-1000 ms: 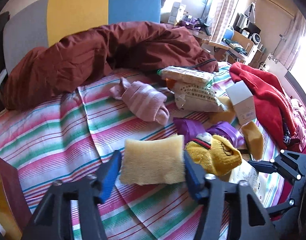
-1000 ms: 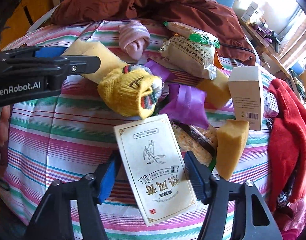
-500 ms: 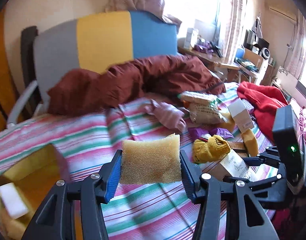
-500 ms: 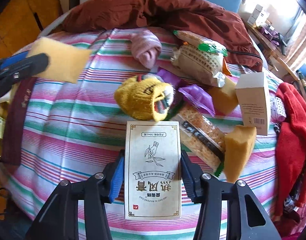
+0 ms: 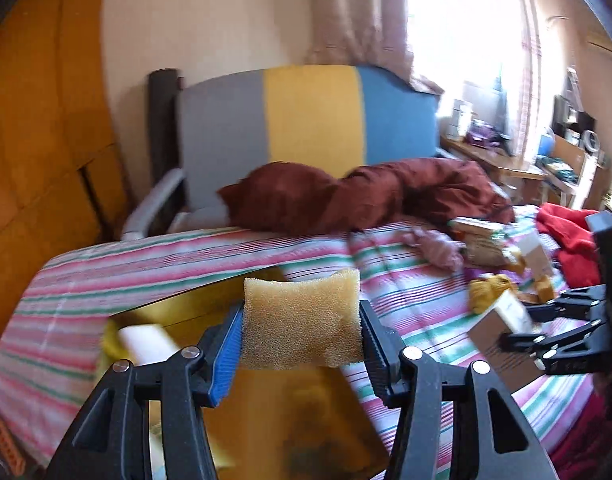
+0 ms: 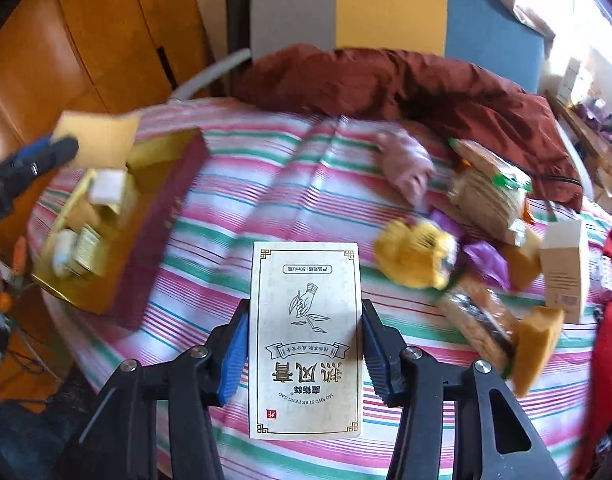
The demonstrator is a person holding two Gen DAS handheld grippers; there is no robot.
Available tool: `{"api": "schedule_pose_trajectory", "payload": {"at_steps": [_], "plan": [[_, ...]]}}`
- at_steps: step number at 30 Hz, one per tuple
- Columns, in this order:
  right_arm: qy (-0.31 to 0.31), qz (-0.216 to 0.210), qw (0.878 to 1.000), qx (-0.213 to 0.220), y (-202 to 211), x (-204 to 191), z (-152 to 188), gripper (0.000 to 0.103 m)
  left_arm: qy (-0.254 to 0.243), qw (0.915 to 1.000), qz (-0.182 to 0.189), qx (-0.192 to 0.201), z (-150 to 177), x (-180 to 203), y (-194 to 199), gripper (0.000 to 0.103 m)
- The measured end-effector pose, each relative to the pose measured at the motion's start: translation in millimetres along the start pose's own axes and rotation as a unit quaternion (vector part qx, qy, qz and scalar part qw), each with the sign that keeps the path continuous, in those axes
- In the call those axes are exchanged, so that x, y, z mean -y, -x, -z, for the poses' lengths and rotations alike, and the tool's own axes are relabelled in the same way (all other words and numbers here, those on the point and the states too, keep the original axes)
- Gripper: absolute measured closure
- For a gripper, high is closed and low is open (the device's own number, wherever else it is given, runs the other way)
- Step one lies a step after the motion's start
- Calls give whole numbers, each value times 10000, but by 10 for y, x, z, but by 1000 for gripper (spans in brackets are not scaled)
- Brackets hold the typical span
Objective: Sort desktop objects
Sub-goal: 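Place the sponge and the white printed box into the gold tray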
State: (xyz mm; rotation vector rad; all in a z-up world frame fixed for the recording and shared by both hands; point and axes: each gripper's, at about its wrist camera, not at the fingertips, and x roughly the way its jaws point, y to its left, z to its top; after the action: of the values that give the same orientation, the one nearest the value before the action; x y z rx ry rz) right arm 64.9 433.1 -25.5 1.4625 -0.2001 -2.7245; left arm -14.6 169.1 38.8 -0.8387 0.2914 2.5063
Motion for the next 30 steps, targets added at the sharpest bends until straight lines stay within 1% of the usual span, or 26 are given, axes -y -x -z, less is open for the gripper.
{"api": "schedule_pose_trajectory", "payload": {"at_steps": [5,7,11,15,18,19,20,21,25,27,30], "plan": [[124,-348,9988,309,72,-453,-210,51,275,9984,-496,30,157,-395,158,49],[204,-481,9978,412,70,-684,-304,51,365,9973,-642,-8,225,-529,188,49],[313,-738,9957,460,10,-1072,-436,51,531,9951,-834,-72,368,-737,229,48],[471,-913,9940,381,-127,-1445,-514,51,631,9926,-1029,-156,466,-874,224,48],[492,-955,9939,266,-277,-1675,-563,51,747,9904,-1132,-251,551,-976,199,47],[516,-974,9937,220,-329,-1742,-575,51,774,9894,-1190,-302,579,-1006,185,46],[534,-980,9936,155,-392,-1817,-587,50,814,9888,-1209,-328,600,-1033,175,43],[511,-992,9937,86,-451,-1871,-602,50,860,9885,-1199,-322,619,-1053,180,40],[551,-986,9936,-49,-614,-2045,-593,50,919,9871,-1284,-269,638,-1084,215,37],[583,-1023,9930,-108,-657,-2093,-553,49,937,9866,-1316,-248,632,-1100,226,32],[629,-984,9930,-154,-671,-2125,-492,48,946,9860,-1364,-145,618,-1093,286,31]]}}
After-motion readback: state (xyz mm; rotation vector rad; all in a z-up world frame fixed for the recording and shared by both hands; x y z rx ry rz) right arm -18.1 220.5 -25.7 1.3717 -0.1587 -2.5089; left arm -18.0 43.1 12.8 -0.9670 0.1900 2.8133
